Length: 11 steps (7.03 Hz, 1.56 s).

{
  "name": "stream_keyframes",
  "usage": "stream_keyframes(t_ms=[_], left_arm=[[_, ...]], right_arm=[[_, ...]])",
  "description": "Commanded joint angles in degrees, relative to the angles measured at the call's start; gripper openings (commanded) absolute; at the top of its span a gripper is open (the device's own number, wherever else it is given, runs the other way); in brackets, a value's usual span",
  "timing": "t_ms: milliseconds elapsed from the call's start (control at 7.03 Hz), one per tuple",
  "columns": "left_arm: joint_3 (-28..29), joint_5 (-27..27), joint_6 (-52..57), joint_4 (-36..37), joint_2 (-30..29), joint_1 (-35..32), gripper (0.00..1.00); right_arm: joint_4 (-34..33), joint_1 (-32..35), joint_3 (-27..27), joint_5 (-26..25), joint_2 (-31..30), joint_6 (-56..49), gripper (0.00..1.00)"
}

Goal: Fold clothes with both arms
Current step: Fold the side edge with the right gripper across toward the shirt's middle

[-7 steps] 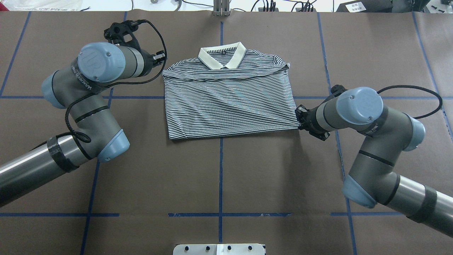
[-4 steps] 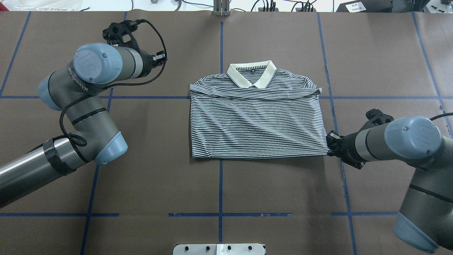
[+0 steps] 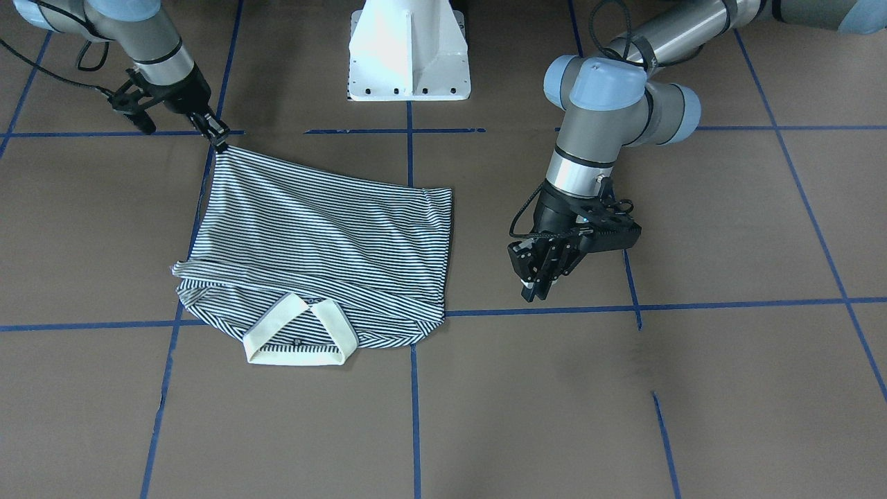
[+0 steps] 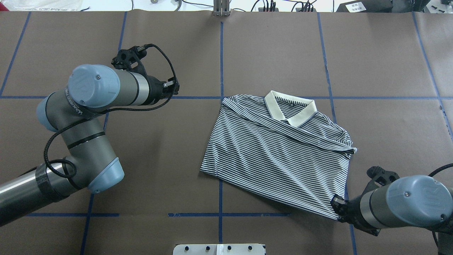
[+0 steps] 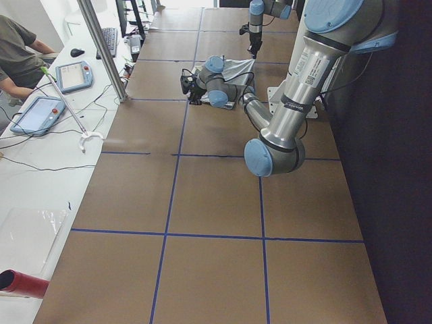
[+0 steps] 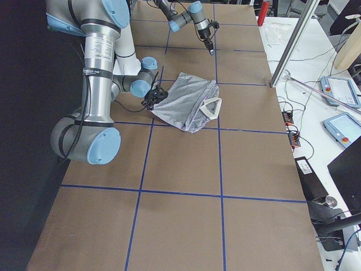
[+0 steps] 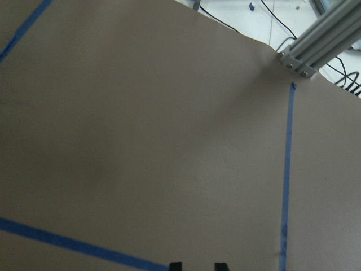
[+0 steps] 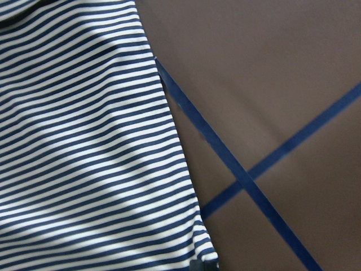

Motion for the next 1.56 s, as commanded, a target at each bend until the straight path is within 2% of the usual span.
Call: stream_keyframes(t_ms=[0, 142, 284, 427, 569, 853, 1280, 1422], left_arm=[[-4.61, -0.77, -7.74, 0.27, 1.36, 6.44, 0.32], [-5.59, -0.51, -10.91, 0.19, 1.89, 9.26, 0.32], [-5.59, -0.50, -11.37, 0.19, 1.98, 10.76, 0.35], [-5.42, -0.24, -12.34, 0.28, 2.15, 12.95, 0.36], [-4.90, 0.02, -12.87, 0.37, 2.24, 14.37, 0.39], [-4.54, 0.20, -12.87, 3.68, 2.15, 17.09, 0.42], [-2.79, 0.20, -12.96, 3.97, 1.54, 19.04, 0.42], [-2.61, 0.20, -12.87, 3.88, 1.54, 19.21, 0.42]], right_arm=[[-3.24, -7.61, 2.17, -0.41, 0.13, 3.48, 0.00], [-3.24, -9.81, 2.09, -0.49, 0.05, 3.49, 0.00], [-3.24, -10.27, 2.08, -0.76, 0.05, 3.58, 0.35], [-3.24, -11.05, 2.17, -2.59, 0.05, 4.71, 0.99], [-3.24, -10.71, 2.17, -3.21, 0.13, 4.81, 1.00], [-3.24, -1.09, 8.03, -3.05, 1.96, 4.72, 1.00], [-3.25, 5.10, 6.92, -2.78, 4.35, 3.93, 1.00], [-3.24, 6.42, 5.09, -2.78, 5.14, 3.76, 1.00]])
